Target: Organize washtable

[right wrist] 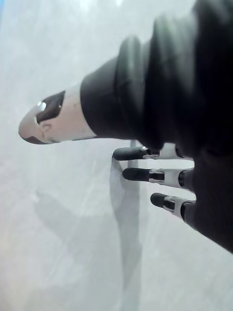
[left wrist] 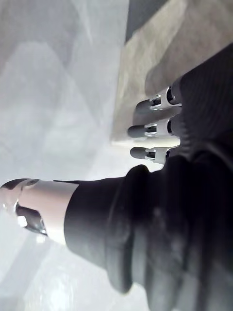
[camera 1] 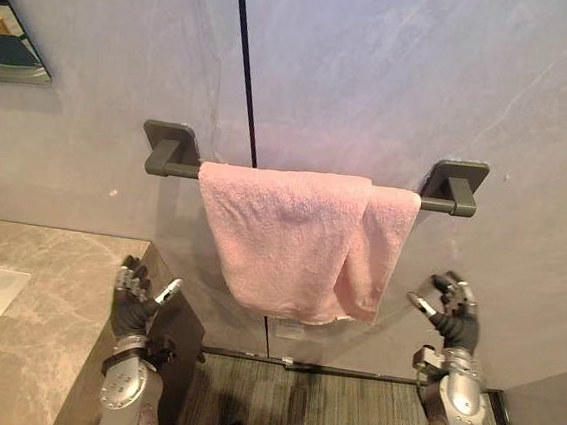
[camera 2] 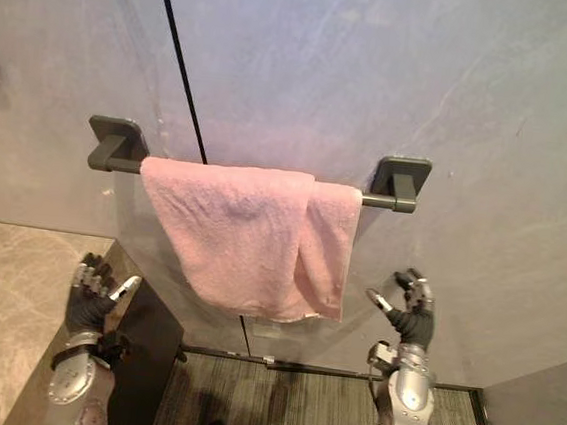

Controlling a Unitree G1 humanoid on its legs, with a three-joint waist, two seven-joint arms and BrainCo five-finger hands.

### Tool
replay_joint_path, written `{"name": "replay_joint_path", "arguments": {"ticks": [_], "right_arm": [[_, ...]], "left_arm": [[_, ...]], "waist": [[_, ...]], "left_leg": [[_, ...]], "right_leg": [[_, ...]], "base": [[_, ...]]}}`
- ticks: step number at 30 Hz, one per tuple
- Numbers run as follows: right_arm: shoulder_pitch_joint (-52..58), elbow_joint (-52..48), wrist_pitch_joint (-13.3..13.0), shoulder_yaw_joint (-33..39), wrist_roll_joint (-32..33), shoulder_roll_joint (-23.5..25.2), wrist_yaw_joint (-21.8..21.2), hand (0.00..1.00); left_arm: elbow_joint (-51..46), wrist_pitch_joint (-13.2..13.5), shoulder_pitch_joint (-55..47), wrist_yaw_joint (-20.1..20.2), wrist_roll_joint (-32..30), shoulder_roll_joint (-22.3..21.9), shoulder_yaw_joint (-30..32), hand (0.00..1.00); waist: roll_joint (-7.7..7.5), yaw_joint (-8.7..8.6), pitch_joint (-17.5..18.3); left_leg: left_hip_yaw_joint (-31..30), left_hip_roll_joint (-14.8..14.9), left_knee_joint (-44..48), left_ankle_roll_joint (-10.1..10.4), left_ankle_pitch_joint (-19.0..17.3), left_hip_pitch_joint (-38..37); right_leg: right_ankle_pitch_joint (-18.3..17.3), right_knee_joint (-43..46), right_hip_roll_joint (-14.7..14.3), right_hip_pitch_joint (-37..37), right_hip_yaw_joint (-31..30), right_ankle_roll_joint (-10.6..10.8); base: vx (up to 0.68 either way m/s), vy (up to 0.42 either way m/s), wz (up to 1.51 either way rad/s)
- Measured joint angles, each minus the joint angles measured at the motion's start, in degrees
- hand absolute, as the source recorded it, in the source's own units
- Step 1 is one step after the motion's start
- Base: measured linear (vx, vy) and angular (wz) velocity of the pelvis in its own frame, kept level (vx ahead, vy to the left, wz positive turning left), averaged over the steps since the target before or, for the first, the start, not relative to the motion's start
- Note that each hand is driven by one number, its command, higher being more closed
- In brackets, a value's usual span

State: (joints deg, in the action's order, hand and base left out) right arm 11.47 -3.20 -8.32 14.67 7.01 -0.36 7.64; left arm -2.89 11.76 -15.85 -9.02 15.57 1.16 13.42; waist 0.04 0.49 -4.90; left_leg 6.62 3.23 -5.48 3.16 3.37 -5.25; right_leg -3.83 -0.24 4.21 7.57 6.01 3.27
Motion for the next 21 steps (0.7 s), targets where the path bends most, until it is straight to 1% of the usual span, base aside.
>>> {"name": "replay_joint_path", "arguments": {"ticks": [3, 4, 5, 9, 10, 11, 13, 14, 15, 16, 18, 19, 21], "right_arm": [[0.29, -5.88, -0.04, 2.82, -0.86, 0.17, -0.01, 0.00], [0.28, -9.42, -0.11, 4.21, -0.87, 0.16, 0.00, 0.00], [0.12, -14.75, -0.61, 5.76, -0.34, 0.06, -0.12, 0.00], [-1.56, -24.01, -5.19, 6.24, 3.90, -0.41, -0.93, 0.00], [-1.93, -25.41, -5.46, 6.04, 4.53, -0.74, -1.43, 0.00], [-2.88, -27.52, -6.02, 4.80, 5.63, -1.79, -1.92, 0.00], [-5.30, -30.62, -8.28, 1.02, 11.16, -4.90, -5.30, 0.00], [-6.24, -31.25, -8.88, -0.53, 12.48, -5.96, -6.12, 0.00], [-8.58, -32.10, -9.75, -4.06, 15.75, -8.23, -8.63, 0.00], [-10.41, -32.11, -10.27, -7.20, 17.37, -9.89, -10.09, 0.00], [-12.84, -32.14, -10.37, -10.75, 19.51, -11.56, -11.98, 0.00], [-14.93, -32.19, -10.43, -13.57, 20.85, -12.56, -13.22, 0.00], [-17.17, -32.24, -10.47, -17.02, 23.90, -12.88, -14.80, 0.00]], "left_arm": [[-5.34, 0.39, -0.82, -0.09, 0.16, -0.60, 1.95, 0.00], [-8.56, 0.58, -1.04, -0.19, 0.20, -0.87, 3.17, 0.00], [-14.18, 1.29, -1.03, -0.42, 0.28, -1.00, 4.81, 0.00], [-24.49, 4.98, -0.51, -1.01, 2.04, -0.84, 6.30, 0.00], [-25.85, 5.11, -0.34, -1.00, 2.37, -0.75, 6.29, 0.00], [-28.11, 5.31, -0.34, -0.92, 2.89, -0.43, 6.19, 0.00], [-31.51, 6.65, -0.34, 0.64, 5.99, 1.13, 5.03, 0.00], [-32.53, 6.95, -0.32, 1.15, 6.82, 1.90, 4.37, 0.00], [-34.61, 7.52, -0.20, 3.09, 8.98, 3.64, 2.07, 0.00], [-35.95, 7.61, 0.34, 4.30, 10.18, 5.07, -0.44, 0.00], [-36.83, 7.62, 1.75, 6.81, 12.84, 6.71, -3.53, 0.00], [-37.48, 7.75, 2.50, 8.53, 14.67, 8.08, -6.03, 0.00], [-37.49, 7.66, 3.37, 11.07, 17.99, 10.04, -10.77, 0.00]], "waist": [[0.01, -0.37, 0.00], [0.01, -0.59, 0.00], [0.04, -0.68, 0.02], [0.22, -1.54, 0.13], [0.28, -1.65, 0.17], [0.41, -1.94, 0.27], [0.71, -2.37, 0.54], [0.79, -2.45, 0.65], [0.94, -2.56, 0.98], [1.07, -2.52, 1.29], [1.28, -2.42, 1.64], [1.41, -2.34, 1.77], [1.47, -2.23, 1.83]], "left_leg": [[0.12, -0.05, 0.02, 0.00, -0.07, -0.08], [0.25, -0.04, 0.03, 0.03, -0.12, -0.23], [0.71, -0.01, 0.03, 0.00, -0.26, -0.56], [1.59, -0.06, 0.03, -0.13, -0.45, -1.35], [1.65, -0.08, 0.03, -0.13, -0.45, -1.43], [1.74, -0.09, 0.03, -0.14, -0.46, -1.52], [1.90, -0.07, 0.03, -0.15, -0.46, -1.65], [1.93, -0.06, 0.04, -0.15, -0.46, -1.69], [2.03, -0.04, 0.04, -0.15, -0.45, -1.80], [2.10, -0.02, 0.04, -0.15, -0.45, -1.89], [2.10, -0.03, 0.04, -0.17, -0.44, -1.95], [2.11, -0.03, 0.04, -0.18, -0.43, -2.07], [2.15, -0.04, 0.05, -0.18, -0.42, -2.38]], "right_leg": [[0.00, 0.00, 0.05, 0.02, -0.07, 0.00], [0.00, 0.00, 0.04, 0.10, -0.16, 0.00], [0.00, 0.08, 0.03, 0.16, -0.65, 0.00], [0.00, 0.45, 0.13, 0.24, -1.62, 0.00], [0.00, 0.52, 0.14, 0.24, -1.67, 0.01], [0.00, 0.60, 0.15, 0.24, -1.79, 0.01], [-0.01, 0.71, 0.13, 0.22, -2.00, 0.02], [-0.01, 0.76, 0.12, 0.22, -2.04, 0.02], [-0.01, 0.87, 0.09, 0.22, -2.18, 0.02], [0.00, 0.96, 0.07, 0.23, -2.27, 0.02], [0.00, 1.08, 0.07, 0.24, -2.29, 0.03], [0.00, 1.18, 0.07, 0.29, -2.37, 0.03], [0.00, 1.26, 0.06, 0.52, -2.44, 0.03]], "base": [[0.00, -0.003, -0.01], [-0.02, -0.012, -0.11], [-0.03, -0.010, -0.16], [-0.03, -0.001, -0.13], [-0.03, -0.001, -0.06], [-0.03, -0.002, -0.04], [-0.03, -0.004, -0.04], [-0.03, -0.007, -0.04], [-0.03, -0.008, -0.04], [-0.03, -0.010, -0.04], [0.00, 0.000, 0.00], [0.00, 0.000, 0.00], [-0.02, -0.004, -0.01]]}}
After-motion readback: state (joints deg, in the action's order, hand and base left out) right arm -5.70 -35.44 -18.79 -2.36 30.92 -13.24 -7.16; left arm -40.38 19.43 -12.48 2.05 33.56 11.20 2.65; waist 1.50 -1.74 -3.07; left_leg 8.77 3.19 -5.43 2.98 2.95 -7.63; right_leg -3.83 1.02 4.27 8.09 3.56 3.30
